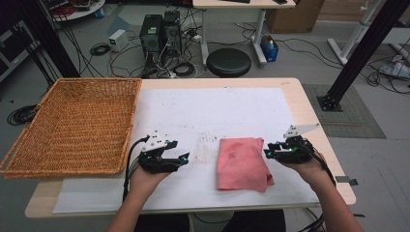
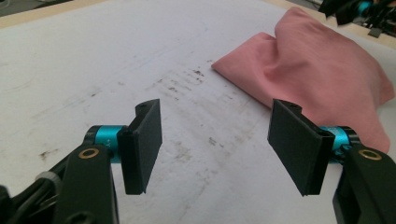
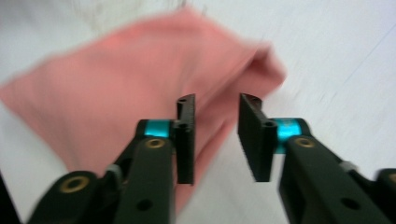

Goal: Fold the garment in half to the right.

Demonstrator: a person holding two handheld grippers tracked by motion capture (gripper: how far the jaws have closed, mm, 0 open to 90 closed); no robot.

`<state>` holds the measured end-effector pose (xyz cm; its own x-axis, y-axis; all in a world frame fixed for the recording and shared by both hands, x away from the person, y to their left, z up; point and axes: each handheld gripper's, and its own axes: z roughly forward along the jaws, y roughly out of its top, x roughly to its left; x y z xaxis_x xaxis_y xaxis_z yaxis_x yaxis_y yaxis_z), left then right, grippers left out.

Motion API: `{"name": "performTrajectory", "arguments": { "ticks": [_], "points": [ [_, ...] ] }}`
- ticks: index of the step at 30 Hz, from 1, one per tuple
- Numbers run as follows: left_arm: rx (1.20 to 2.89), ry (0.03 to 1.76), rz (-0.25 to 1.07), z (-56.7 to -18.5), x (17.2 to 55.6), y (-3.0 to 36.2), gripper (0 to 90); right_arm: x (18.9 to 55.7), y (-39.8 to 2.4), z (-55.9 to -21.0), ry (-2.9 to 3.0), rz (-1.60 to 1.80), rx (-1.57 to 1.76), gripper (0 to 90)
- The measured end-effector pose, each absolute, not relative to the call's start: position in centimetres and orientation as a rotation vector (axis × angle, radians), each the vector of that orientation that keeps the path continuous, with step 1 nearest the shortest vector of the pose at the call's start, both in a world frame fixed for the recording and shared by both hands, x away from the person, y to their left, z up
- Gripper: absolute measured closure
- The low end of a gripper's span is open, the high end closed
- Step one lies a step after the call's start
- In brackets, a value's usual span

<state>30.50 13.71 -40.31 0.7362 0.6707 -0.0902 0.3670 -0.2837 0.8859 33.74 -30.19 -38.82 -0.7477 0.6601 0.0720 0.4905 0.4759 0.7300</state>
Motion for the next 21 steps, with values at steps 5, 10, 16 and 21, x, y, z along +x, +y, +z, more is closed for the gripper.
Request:
{"name": "performTrajectory", "arguments": {
  "ticks": [5,10,16,21],
  "points": [
    [1.909,0.807,0.401,-39.8,29.9,14.8,33.4,36.0,-27.6,-36.7,2.45,1.242,0.892,56.0],
    [1.912,0.811,0.425,-38.6,29.3,16.1,29.6,39.3,-23.3,-37.7,2.545,1.165,0.822,56.3],
    [1.92,0.81,0.453,-37.6,29.0,17.3,28.4,40.9,-20.9,-40.5,2.687,0.987,0.807,62.5],
    [1.924,0.826,0.446,-38.2,29.0,17.6,28.4,41.1,-20.1,-41.8,2.719,0.894,0.763,86.9]
  ]
}}
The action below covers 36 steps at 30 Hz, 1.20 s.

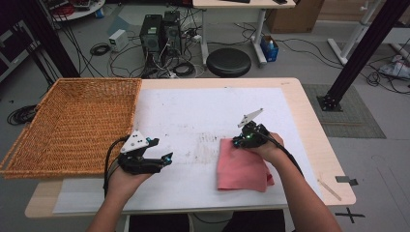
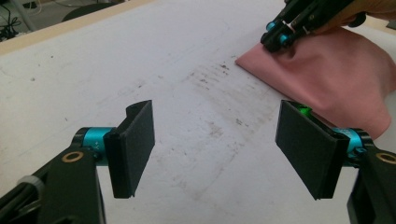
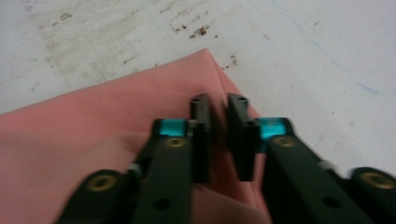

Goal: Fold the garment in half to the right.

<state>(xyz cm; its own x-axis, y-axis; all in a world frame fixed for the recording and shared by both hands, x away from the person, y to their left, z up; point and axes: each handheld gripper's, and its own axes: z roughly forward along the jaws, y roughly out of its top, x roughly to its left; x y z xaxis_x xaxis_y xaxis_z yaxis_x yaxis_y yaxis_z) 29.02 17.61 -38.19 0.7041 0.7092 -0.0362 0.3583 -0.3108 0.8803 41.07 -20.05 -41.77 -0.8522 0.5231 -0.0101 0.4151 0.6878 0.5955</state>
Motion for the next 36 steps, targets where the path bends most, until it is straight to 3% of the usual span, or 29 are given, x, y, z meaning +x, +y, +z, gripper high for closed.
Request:
{"name": "performTrajectory", "arguments": {
  "ticks": [15,16,17,20,25,28,30,31,36],
  "points": [
    [1.913,0.813,0.447,-37.7,29.0,18.6,27.0,42.1,-17.5,-39.5,2.72,0.949,0.649,88.1],
    [1.912,0.812,0.447,-37.7,29.1,18.6,27.0,42.2,-17.3,-40.0,2.721,0.92,0.646,81.4],
    [1.913,0.816,0.446,-37.7,29.1,18.7,27.0,42.2,-17.3,-40.0,2.721,0.92,0.646,81.4],
    [1.91,0.823,0.445,-37.8,29.3,18.6,27.0,41.5,-19.4,-38.6,2.624,0.988,0.704,68.7],
    [1.904,0.821,0.448,-38.0,29.6,18.2,27.0,40.6,-23.5,-37.5,2.567,0.986,0.831,68.3],
    [1.908,0.818,0.44,-38.2,29.7,17.8,27.0,40.0,-25.4,-38.7,2.589,0.937,0.916,64.9],
    [1.915,0.814,0.439,-38.3,29.8,17.4,27.0,39.7,-26.4,-40.3,2.615,0.915,0.976,69.3],
    [1.919,0.812,0.437,-38.3,29.8,17.3,27.0,39.5,-27.1,-41.3,2.637,0.898,1.005,82.2],
    [1.924,0.815,0.44,-38.3,29.8,17.0,27.0,39.7,-27.5,-40.8,2.602,0.936,1.005,87.4]
  ]
}}
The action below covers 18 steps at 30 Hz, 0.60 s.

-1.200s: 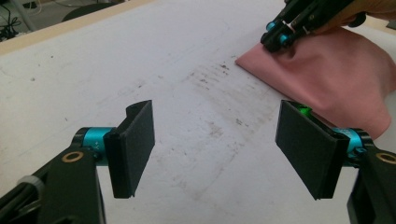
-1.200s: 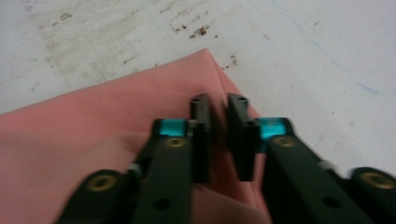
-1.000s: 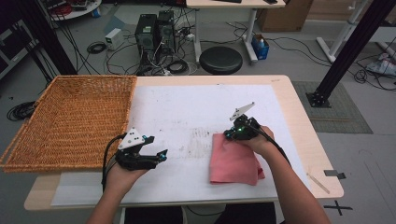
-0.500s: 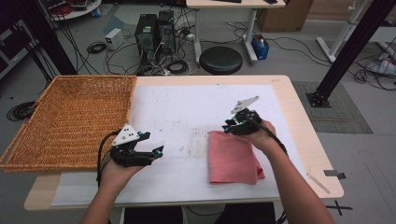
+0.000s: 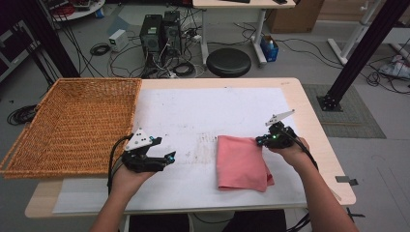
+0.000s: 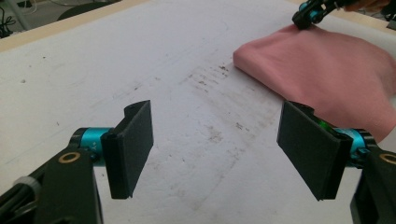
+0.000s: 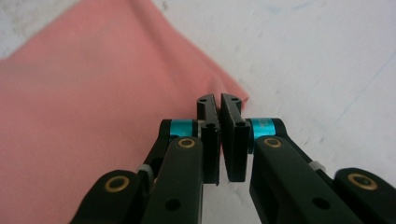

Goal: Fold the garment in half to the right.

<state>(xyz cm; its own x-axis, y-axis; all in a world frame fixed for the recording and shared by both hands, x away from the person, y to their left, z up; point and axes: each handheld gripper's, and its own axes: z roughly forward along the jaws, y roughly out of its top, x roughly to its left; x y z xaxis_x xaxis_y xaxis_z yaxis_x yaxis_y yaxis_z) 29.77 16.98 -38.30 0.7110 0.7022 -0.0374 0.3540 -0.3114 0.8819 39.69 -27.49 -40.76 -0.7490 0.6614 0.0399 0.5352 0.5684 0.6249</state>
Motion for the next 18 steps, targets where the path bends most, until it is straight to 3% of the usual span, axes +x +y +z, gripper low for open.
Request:
{"name": "performTrajectory", "arguments": {
  "ticks": [6,10,14,15,18],
  "points": [
    [1.904,0.827,0.453,-38.1,29.6,17.1,27.0,40.4,-27.1,-38.1,2.481,0.968,0.912,87.4],
    [1.894,0.828,0.453,-38.2,29.5,17.2,27.0,40.7,-27.1,-38.9,2.48,0.953,0.934,84.6],
    [1.905,0.812,0.452,-38.2,29.5,17.4,27.0,40.2,-27.4,-39.6,2.472,0.981,0.945,70.2],
    [1.906,0.813,0.453,-38.2,29.6,17.5,26.6,39.4,-27.9,-39.2,2.465,1.019,0.929,62.8],
    [1.917,0.803,0.462,-37.9,29.7,17.6,26.4,38.4,-28.4,-38.7,2.454,1.054,0.921,60.1]
  ]
}}
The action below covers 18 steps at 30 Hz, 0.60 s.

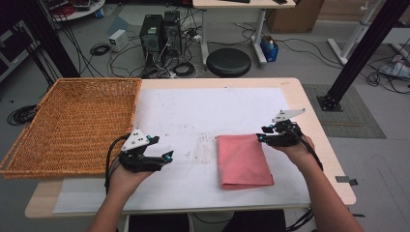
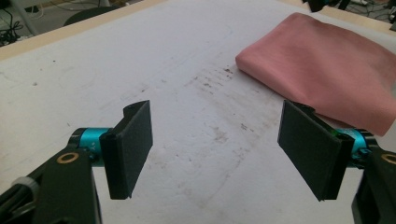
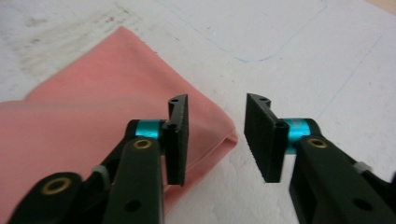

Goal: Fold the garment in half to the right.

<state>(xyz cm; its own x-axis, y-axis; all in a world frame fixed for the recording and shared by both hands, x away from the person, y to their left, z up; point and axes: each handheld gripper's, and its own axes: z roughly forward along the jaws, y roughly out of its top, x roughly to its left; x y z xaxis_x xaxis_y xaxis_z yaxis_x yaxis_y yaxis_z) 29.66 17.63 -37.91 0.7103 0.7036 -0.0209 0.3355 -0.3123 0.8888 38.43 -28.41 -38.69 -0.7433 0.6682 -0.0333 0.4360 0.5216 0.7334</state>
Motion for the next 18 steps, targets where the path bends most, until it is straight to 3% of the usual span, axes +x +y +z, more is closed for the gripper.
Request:
{"name": "performTrajectory", "arguments": {
  "ticks": [6,14,18],
  "points": [
    [1.953,0.769,0.455,-37.2,29.9,17.7,25.2,34.7,-29.5,-38.2,2.507,1.073,0.875,55.1],
    [1.964,0.757,0.45,-37.6,29.9,17.1,25.0,30.9,-30.4,-41.0,2.555,1.135,0.921,54.2],
    [1.957,0.755,0.45,-37.8,29.9,16.7,25.0,29.8,-30.0,-42.5,2.625,1.152,0.908,73.0]
  ]
}}
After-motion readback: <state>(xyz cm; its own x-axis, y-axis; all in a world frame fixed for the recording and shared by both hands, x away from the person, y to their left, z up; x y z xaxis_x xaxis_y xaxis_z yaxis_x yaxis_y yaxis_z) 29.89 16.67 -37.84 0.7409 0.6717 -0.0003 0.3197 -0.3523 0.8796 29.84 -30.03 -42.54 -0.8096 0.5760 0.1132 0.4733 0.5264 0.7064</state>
